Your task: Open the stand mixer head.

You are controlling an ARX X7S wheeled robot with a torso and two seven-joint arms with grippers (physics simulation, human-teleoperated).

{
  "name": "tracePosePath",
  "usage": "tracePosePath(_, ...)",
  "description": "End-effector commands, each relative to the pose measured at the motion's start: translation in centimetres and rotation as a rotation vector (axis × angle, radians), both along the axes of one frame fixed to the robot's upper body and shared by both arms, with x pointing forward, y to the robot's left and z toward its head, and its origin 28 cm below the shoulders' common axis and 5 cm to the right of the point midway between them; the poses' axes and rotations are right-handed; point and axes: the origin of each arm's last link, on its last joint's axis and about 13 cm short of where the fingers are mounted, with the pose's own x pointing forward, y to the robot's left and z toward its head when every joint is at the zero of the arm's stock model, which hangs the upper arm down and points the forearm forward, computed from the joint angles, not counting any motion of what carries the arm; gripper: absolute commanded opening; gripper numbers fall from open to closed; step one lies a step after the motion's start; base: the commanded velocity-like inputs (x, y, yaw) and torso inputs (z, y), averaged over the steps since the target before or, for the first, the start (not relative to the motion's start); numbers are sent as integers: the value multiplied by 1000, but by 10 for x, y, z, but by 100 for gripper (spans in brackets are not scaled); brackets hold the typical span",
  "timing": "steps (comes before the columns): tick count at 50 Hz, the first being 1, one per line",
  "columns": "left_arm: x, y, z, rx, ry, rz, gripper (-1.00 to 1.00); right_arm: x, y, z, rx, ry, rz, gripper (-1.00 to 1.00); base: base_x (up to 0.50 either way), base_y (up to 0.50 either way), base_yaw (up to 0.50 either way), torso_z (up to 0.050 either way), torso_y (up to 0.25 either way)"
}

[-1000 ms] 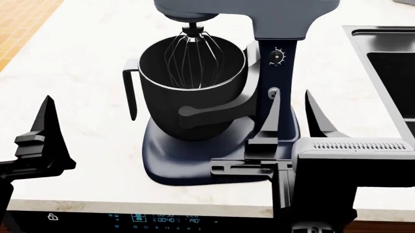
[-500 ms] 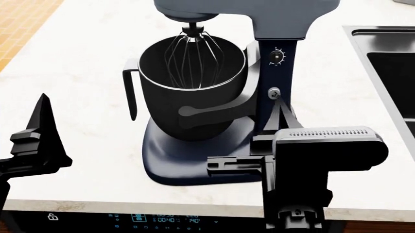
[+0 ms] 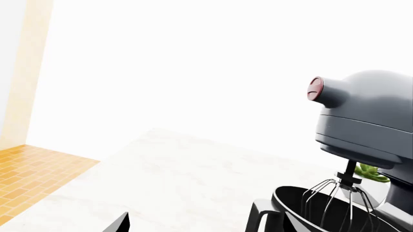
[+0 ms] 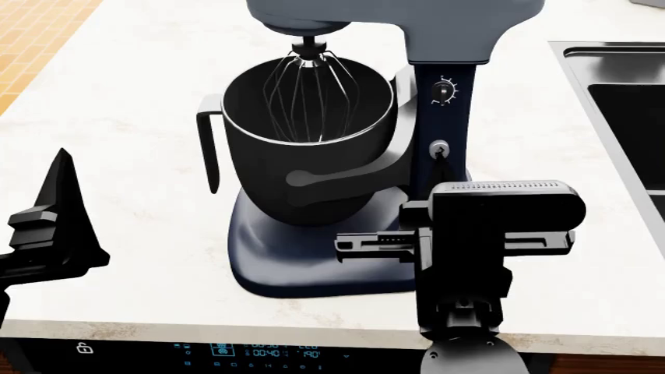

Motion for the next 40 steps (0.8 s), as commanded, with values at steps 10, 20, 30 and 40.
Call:
tracePosePath(10,-1,1,1,-4,-3,-1,100,19,-2,-5,5,36,-8,-100,0,0,0,0,0)
tracePosePath(20,-1,1,2,-8,-3,3,100,23,-5,-8,1,42,-28,-100,0,0,0,0,0)
tracePosePath(30,-1,2,3,-12,-6,6,100,31,-6,-14,20,88,-22,-100,0,0,0,0,0)
tracePosePath(40,0,2,3,-17,-2,5,100,49,-9,-22,14,106,-13,-100,11,0,3,0,0)
